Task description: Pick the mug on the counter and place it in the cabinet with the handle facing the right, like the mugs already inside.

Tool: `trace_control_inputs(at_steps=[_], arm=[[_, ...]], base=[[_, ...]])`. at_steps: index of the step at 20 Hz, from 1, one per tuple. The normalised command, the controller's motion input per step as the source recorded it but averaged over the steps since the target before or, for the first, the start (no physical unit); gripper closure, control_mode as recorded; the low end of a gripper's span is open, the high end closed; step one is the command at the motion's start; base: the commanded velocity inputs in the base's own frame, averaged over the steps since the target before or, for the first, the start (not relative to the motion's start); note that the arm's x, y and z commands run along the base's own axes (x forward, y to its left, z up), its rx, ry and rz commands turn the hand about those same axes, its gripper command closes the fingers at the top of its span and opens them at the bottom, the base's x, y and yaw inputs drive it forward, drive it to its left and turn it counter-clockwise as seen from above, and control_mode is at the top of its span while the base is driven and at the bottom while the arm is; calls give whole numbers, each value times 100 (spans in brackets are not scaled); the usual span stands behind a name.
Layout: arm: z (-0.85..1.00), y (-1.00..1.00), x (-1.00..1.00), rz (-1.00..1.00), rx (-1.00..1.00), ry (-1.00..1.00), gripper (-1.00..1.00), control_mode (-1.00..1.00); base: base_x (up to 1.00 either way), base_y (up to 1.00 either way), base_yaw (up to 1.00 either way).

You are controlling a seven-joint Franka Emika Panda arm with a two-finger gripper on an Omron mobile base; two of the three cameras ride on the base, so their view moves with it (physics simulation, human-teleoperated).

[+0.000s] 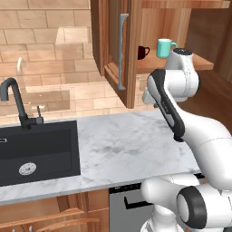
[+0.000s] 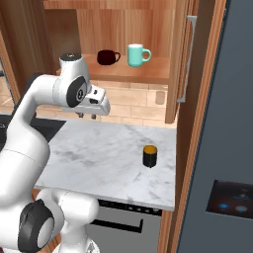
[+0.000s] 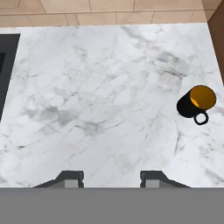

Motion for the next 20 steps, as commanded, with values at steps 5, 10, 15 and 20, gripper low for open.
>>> trace_control_inputs(at_steps=[5,10,15,20], arm=[[-3,-3,-5,0,0,0,-100,-100],[-13,-15,-12,0,0,0,-100,-100],[-17,-21,-12,1,0,0,-100,-100],[-16,-29,-14,5,2,0,-100,-100]], base=[[0,0,0],[0,0,0],[0,0,0],[0,0,0]])
